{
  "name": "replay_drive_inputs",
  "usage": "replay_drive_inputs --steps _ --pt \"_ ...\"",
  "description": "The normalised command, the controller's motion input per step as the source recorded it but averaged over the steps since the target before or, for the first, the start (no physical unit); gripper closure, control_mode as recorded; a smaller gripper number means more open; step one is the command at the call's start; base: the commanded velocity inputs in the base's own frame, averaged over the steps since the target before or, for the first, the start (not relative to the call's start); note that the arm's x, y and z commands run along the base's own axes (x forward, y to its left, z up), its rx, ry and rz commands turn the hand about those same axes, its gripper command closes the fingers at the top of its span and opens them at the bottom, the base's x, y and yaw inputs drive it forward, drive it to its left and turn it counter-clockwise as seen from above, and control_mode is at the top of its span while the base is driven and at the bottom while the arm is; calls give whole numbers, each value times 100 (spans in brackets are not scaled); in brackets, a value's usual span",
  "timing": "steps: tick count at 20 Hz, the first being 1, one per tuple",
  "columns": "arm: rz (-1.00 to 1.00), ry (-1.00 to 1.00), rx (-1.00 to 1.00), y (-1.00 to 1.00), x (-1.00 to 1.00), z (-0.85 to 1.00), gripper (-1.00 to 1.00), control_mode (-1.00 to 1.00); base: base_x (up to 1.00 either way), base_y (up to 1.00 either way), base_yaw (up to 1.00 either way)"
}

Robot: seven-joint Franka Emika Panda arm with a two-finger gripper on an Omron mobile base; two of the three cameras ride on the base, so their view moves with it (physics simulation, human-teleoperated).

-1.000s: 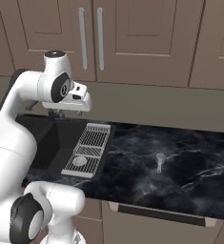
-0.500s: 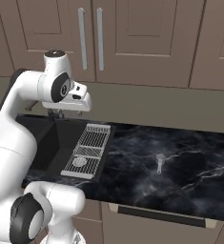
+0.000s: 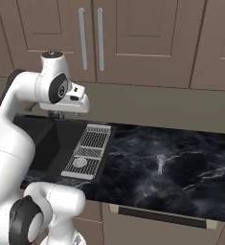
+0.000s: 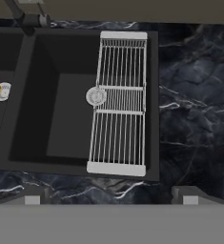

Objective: Move any existing items from the left basin to the right basin for drying. Then move the measuring cup from the counter to the left basin of the sink for washing.

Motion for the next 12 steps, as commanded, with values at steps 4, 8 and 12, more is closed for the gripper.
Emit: replay_drive_inputs --steps 4,8,12 --pt "0 0 0 33 -18 -12 -100 -100 0 0 0" --pt "0 1 0 35 -11 -12 -100 -100 0 0 0" --pt "0 1 0 45 -3 -9 -100 -100 0 0 0"
